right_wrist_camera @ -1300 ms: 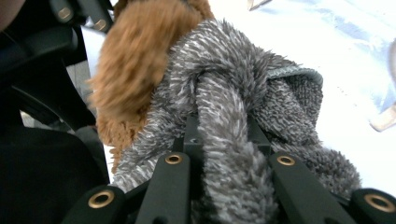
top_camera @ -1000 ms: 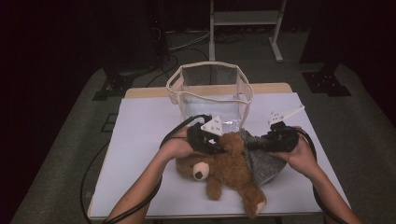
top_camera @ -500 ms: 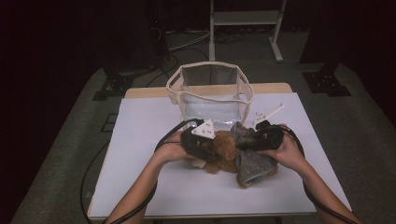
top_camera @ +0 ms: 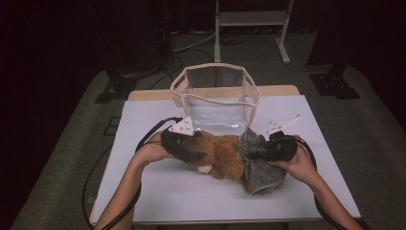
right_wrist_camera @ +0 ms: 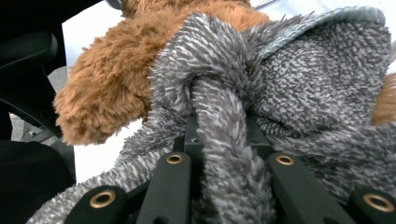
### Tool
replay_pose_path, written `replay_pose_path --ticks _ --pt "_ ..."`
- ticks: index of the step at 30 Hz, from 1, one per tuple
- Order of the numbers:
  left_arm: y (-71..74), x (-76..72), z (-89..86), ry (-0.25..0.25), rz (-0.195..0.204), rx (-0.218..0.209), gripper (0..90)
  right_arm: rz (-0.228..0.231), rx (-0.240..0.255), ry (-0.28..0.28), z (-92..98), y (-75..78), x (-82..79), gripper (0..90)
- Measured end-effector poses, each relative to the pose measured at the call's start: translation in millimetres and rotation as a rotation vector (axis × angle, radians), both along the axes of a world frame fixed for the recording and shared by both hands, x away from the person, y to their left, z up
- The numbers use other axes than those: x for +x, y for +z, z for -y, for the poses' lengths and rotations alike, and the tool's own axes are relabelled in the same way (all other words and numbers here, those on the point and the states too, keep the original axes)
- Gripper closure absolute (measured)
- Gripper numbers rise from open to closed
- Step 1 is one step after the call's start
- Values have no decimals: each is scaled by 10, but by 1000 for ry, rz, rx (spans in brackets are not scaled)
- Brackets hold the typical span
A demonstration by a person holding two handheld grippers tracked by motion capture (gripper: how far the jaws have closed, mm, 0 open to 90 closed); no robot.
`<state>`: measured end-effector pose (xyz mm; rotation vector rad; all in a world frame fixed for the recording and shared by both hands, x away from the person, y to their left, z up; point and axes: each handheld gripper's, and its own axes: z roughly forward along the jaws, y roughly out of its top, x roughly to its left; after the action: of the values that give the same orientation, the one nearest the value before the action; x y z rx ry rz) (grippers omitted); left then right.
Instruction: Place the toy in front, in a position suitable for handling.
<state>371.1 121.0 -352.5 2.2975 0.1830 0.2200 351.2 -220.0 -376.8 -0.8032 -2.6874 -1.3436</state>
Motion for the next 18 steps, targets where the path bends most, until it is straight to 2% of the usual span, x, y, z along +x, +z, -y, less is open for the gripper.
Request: replay_pose_path --ticks 2,4,5,8,9,11,13,14,15,16,17,18 --pt "-85 23 -23 7 -32 3 299 -6 -3 3 14 -4 -6 766" --pt "-142 -14 -31 6 -49 -19 318 -10 -6 7 21 0 -6 766" --pt "-151 -29 -33 3 -53 -17 341 -10 -23 12 26 34 -5 766" --pt "-195 -113 -27 -16 -58 3 374 33 -52 24 -13 269 10 769" --pt "-195 -113 -27 -16 -58 3 376 33 -52 24 -13 269 10 769" --pt "-204 -170 -24 -32 -54 7 380 68 -45 32 -97 423 58 769" --pt "-209 -225 -31 -38 -50 12 381 77 -39 45 -193 484 114 769" --pt "-216 -275 -62 -43 -40 11 381 71 -60 62 -320 447 166 768" --pt "-216 -275 -62 -43 -40 11 380 71 -60 62 -320 447 166 768" --pt "-221 -301 -88 -41 -46 5 380 60 -82 74 -382 385 175 768" --pt "-205 -316 -134 -47 -48 -11 377 47 -94 88 -430 231 151 770" --pt "-176 -307 -160 -51 -53 -27 374 44 -83 90 -415 200 136 771"
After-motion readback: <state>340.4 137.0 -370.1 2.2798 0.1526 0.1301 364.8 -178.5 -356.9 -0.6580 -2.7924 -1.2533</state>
